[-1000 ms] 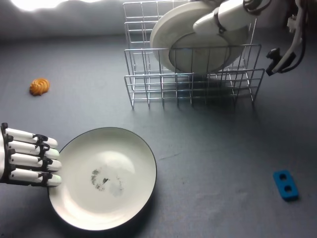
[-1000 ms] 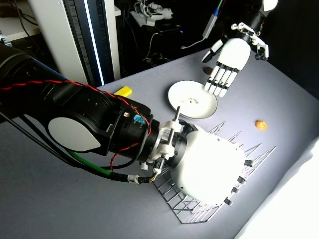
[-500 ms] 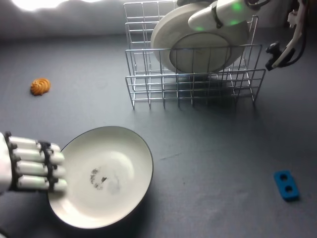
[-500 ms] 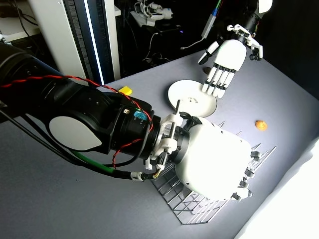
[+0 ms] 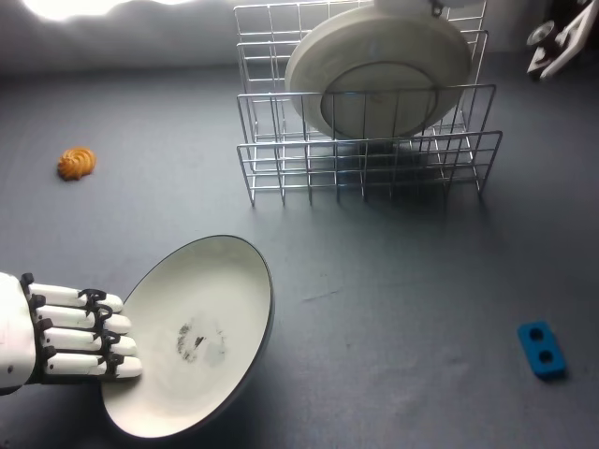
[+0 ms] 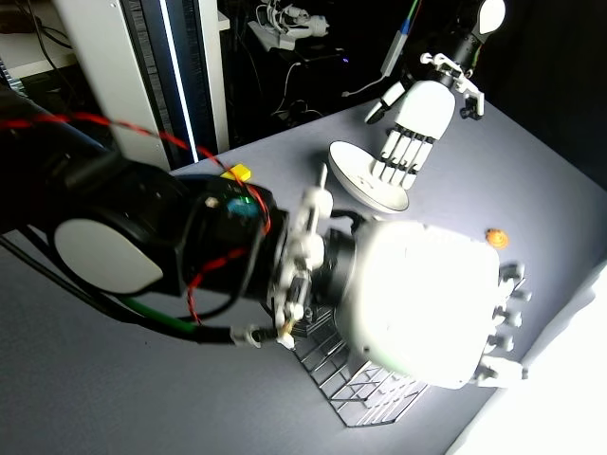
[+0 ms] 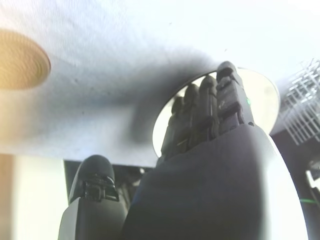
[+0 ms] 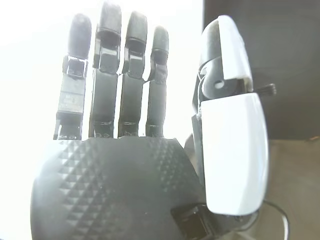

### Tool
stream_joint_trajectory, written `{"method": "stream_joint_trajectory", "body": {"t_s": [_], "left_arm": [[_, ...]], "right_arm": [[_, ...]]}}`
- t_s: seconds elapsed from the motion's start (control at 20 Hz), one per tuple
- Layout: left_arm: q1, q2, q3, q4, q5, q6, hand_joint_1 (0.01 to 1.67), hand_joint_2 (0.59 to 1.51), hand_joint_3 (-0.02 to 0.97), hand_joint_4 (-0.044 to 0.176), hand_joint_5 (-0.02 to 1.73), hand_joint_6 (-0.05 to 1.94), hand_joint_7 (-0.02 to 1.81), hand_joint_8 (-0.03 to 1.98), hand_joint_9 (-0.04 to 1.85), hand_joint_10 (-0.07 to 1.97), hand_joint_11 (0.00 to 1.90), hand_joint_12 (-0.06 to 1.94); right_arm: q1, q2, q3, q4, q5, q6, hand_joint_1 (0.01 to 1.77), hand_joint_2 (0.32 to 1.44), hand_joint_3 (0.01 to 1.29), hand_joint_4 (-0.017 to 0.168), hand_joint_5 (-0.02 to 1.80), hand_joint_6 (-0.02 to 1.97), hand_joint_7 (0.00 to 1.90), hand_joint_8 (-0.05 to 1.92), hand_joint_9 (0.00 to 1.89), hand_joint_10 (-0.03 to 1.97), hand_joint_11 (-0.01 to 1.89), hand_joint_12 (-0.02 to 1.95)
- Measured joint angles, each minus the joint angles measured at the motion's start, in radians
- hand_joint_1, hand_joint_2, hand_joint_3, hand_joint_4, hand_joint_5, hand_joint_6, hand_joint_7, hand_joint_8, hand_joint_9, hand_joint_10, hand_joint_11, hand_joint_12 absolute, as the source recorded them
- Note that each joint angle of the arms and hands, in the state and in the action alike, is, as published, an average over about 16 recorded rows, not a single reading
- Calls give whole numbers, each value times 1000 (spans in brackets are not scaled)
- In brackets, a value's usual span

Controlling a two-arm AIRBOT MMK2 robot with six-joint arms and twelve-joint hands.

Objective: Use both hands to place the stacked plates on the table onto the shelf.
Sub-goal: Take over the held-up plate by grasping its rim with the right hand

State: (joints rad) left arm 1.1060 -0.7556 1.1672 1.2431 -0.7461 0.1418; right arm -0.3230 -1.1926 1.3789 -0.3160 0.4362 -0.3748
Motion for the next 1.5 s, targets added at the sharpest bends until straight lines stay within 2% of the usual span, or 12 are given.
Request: {"method": "stream_joint_trajectory", "body": {"t_s": [0.2, 0.4, 0.6, 0.8, 1.15, 1.5], "left_arm": [[13, 3, -10, -17, 8, 0, 20, 1178, 19, -3, 31, -15, 28, 2, 3, -17, 21, -21], [23, 8, -15, -29, 16, 0, 20, 1178, 19, -4, 30, -14, 20, 0, -6, -19, 21, -18], [32, 16, -21, -36, 23, 0, 20, 1178, 19, -4, 32, -14, 15, -2, -13, -22, 21, -11], [38, 22, -29, -44, 30, -1, 20, 1179, 19, -4, 38, -14, 14, -2, -18, -27, 20, -3], [46, 31, -50, -64, 47, -1, 20, 1183, 20, -5, 44, -13, 16, -3, -21, -30, 19, 7], [51, 35, -68, -84, 63, -1, 20, 1182, 19, -7, 49, -13, 20, -4, -20, -31, 19, 8]], "right_arm": [[2, 43, -114, -54, 42, -127, 998, 1013, 12, -1, 532, 32, 574, 14, 564, 11, 241, 741], [-21, 78, -244, -99, 72, -271, 994, 973, 12, 2, 320, 31, 338, 14, 326, 12, 124, 462], [-75, 90, -351, -120, 84, -406, 1002, 927, 13, 4, 118, 30, 116, 14, 105, 12, 23, 178], [-147, 83, -422, -123, 81, -528, 1030, 876, 13, 5, 26, 30, 23, 15, 21, 12, 10, 12], [-247, 18, -443, -120, 49, -682, 1087, 828, 13, 5, 20, 31, 21, 15, 21, 12, 10, -3], [-292, -85, -400, -100, 26, -778, 1114, 834, 13, 4, 20, 31, 22, 14, 21, 11, 10, -3]]}}
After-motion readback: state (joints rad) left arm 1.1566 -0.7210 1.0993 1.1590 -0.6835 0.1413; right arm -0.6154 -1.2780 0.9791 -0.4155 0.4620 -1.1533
